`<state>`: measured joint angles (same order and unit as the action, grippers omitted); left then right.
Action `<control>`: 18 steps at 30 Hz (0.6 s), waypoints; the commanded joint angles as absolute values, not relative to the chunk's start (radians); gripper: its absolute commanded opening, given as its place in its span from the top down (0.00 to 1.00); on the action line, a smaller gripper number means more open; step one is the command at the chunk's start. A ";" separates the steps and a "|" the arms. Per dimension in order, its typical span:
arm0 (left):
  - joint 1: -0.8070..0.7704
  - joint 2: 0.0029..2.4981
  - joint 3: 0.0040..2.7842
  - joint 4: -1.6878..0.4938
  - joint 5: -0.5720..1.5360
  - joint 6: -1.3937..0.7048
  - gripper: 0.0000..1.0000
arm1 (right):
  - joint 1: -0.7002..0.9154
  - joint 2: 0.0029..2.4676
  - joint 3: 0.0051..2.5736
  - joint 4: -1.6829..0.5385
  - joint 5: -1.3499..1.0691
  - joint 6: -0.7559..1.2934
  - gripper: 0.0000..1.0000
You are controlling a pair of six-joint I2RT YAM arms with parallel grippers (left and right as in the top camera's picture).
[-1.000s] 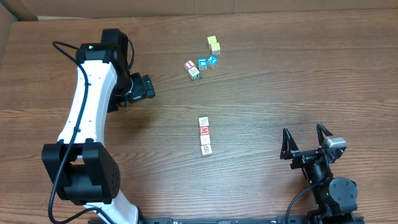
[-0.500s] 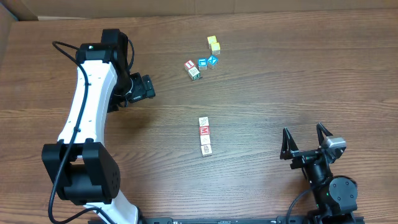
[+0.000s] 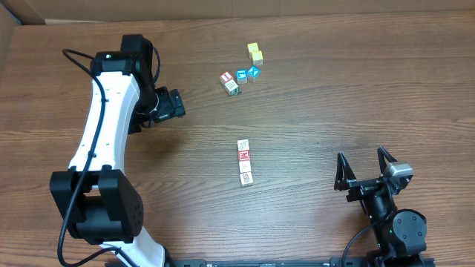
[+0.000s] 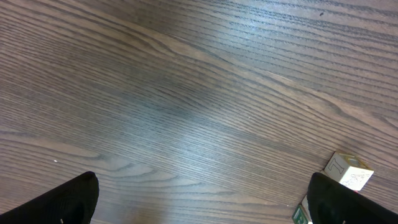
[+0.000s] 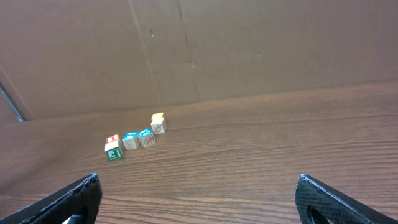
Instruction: Flip 4 blocks
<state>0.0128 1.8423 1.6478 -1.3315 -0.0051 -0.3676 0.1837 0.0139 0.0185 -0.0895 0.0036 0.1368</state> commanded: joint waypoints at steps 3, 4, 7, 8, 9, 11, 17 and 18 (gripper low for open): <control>0.012 1.839 1.647 -1.328 -0.055 -0.366 0.00 | 0.181 0.004 0.008 -0.084 -0.002 0.130 0.00; 0.012 1.831 1.647 -1.322 -0.062 -0.366 0.00 | 0.181 0.004 0.008 -0.084 -0.002 0.130 0.00; 0.012 1.775 1.647 -1.290 -0.062 -0.366 0.00 | 0.181 0.004 0.008 -0.084 -0.002 0.130 0.00; 0.012 1.748 1.647 -1.272 -0.059 -0.367 0.00 | 0.181 0.004 0.008 -0.084 -0.002 0.130 0.00; 0.011 1.713 1.647 -1.245 -0.051 -0.367 0.00 | 0.181 0.004 0.008 -0.084 -0.002 0.130 0.00; 0.010 1.636 1.647 -1.180 -0.027 -0.367 0.00 | 0.181 0.004 0.008 -0.084 -0.002 0.130 0.00; 0.010 1.373 1.647 -1.076 -0.014 -0.364 0.00 | 0.181 0.004 0.008 -0.084 -0.002 0.130 0.00; 0.010 1.322 1.647 -1.079 -0.019 -0.359 0.00 | 0.181 0.004 0.008 -0.084 -0.002 0.130 0.00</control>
<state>0.0128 1.4681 1.6310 -1.0752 -0.0227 -0.3676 0.1837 0.0139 0.0185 -0.0898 0.0036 0.1337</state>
